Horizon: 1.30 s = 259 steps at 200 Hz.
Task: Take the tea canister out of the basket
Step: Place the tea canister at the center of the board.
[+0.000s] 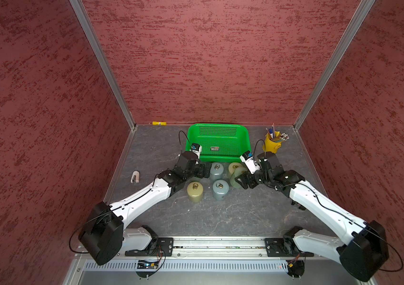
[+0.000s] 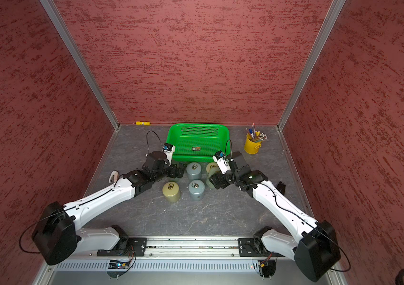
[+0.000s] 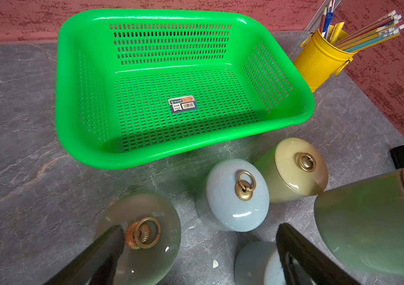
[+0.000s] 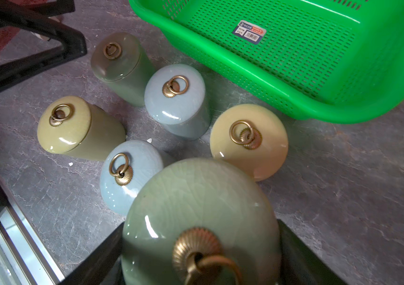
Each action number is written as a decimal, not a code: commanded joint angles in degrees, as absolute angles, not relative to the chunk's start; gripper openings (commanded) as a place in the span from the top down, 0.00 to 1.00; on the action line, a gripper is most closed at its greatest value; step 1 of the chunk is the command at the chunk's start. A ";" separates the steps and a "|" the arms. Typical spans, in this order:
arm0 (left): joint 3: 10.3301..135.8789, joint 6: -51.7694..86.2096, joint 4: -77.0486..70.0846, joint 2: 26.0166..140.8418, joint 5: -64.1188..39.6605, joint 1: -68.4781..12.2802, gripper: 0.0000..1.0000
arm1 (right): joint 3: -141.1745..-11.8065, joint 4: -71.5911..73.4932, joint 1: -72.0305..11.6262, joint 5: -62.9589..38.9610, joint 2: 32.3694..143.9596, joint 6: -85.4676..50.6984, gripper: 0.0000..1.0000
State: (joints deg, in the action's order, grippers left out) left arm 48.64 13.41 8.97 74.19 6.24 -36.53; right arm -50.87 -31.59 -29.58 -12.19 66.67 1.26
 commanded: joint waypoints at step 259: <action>45.27 12.91 5.13 73.88 4.13 -33.18 0.00 | -46.07 -22.88 -35.16 0.21 75.01 -9.30 1.00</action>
